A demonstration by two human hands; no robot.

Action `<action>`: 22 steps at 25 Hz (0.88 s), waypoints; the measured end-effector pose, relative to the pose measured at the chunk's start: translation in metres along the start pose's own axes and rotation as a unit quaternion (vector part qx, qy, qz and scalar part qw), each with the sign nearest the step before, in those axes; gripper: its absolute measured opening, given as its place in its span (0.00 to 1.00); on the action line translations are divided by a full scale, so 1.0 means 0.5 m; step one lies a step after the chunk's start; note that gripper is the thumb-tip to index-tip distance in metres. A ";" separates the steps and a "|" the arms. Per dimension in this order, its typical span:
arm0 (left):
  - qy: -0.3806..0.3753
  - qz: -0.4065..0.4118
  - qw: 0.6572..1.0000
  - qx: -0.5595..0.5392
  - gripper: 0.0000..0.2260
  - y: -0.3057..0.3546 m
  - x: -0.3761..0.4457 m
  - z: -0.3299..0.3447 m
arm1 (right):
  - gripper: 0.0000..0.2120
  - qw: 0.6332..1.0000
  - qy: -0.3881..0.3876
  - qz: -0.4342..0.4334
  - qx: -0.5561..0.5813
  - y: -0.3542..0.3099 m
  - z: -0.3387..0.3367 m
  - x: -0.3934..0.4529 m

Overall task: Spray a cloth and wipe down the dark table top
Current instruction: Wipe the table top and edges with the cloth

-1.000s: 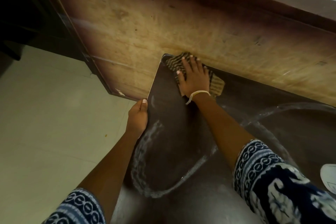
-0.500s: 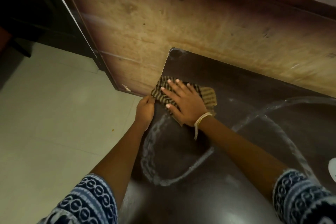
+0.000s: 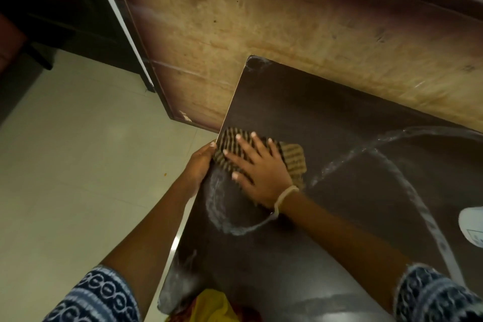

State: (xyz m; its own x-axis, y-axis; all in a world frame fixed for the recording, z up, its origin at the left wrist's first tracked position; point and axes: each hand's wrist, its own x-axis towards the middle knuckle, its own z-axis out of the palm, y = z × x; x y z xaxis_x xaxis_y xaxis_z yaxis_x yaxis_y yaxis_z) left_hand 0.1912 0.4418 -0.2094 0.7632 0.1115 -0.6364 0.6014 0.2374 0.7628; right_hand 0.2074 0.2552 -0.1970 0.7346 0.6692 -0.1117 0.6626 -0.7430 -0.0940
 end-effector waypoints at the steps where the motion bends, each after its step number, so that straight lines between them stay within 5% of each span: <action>1: 0.014 0.008 1.000 0.011 0.15 -0.002 -0.013 0.004 | 0.25 0.998 -0.008 -0.057 -0.008 -0.013 0.009 -0.032; 3: 0.032 0.032 0.998 0.048 0.17 -0.010 -0.028 0.009 | 0.25 0.996 0.000 -0.090 -0.004 0.039 0.003 -0.022; 8: 0.094 0.015 0.992 0.077 0.18 -0.062 -0.080 -0.001 | 0.26 0.971 0.032 0.233 0.051 0.213 -0.037 0.124; 10: 0.112 0.005 0.989 0.101 0.19 -0.089 -0.107 -0.011 | 0.26 0.960 0.042 0.268 0.061 0.183 -0.043 0.127; 14: 0.140 0.007 0.985 0.097 0.18 -0.144 -0.162 -0.035 | 0.24 0.999 0.024 0.018 0.017 -0.011 -0.003 -0.018; 18: 0.166 0.020 0.978 0.121 0.15 -0.199 -0.219 -0.054 | 0.24 0.959 -0.033 -0.283 -0.014 -0.088 0.025 -0.147; 20: 0.180 0.038 0.970 0.162 0.16 -0.219 -0.237 -0.063 | 0.25 0.970 -0.013 -0.242 0.001 -0.035 0.015 -0.091; 22: 0.180 0.061 0.963 0.189 0.19 -0.231 -0.242 -0.072 | 0.28 0.998 0.012 -0.052 0.037 0.033 -0.002 -0.020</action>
State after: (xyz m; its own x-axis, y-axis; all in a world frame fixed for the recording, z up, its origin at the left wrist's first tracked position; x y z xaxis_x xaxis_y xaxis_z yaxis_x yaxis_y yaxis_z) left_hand 0.0210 0.4355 -0.2244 0.7431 0.4601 -0.4859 0.6074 -0.1590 0.7783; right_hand 0.2109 0.2364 -0.1965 0.6658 0.7425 -0.0729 0.7242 -0.6667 -0.1763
